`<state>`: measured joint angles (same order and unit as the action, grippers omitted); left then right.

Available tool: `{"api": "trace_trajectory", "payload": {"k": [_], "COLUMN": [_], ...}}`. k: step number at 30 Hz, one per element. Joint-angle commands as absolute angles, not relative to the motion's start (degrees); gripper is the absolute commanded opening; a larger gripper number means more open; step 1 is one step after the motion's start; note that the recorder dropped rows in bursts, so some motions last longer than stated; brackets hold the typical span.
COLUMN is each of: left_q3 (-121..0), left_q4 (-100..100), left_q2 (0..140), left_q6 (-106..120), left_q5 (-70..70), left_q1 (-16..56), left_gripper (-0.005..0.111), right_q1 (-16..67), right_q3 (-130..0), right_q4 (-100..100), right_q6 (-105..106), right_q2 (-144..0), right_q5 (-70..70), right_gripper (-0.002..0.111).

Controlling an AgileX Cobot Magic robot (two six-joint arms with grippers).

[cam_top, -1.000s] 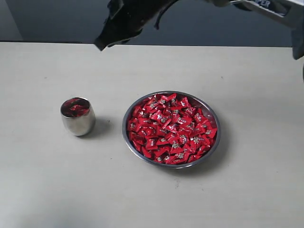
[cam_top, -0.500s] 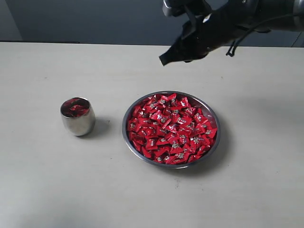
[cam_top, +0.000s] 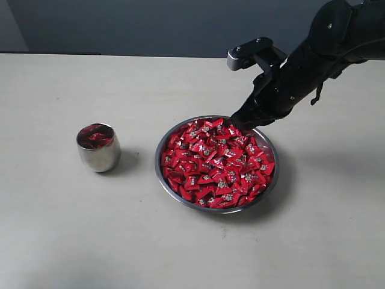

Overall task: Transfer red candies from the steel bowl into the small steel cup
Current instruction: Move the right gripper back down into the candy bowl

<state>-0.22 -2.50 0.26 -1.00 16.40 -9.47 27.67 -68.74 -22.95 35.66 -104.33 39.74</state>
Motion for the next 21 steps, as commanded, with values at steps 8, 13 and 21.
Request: {"api": "trace_trajectory", "payload": {"k": [8, 13, 21], "left_q3": [0.00, 0.00, 0.00], "left_q4": [-2.57, -2.57, -2.57], "left_q2": [0.00, 0.00, 0.00], "left_q6": [-1.15, -1.15, -1.15], "left_q5": [16.30, 16.30, 16.30], "left_q1": [-9.51, -9.51, -9.51], "left_gripper": [0.000, 0.000, 0.000], "right_q1": [29.79, 33.19, 34.40], "right_q3": [-68.64, -68.75, -68.75], "right_q4": [-24.58, -22.59, -16.53], "right_q6": [32.64, 30.62, 23.62], "right_q2": [-108.33, -108.47, -108.60], "right_q5": [45.64, 44.87, 44.86], "right_gripper": [-0.001, -0.001, 0.030]}}
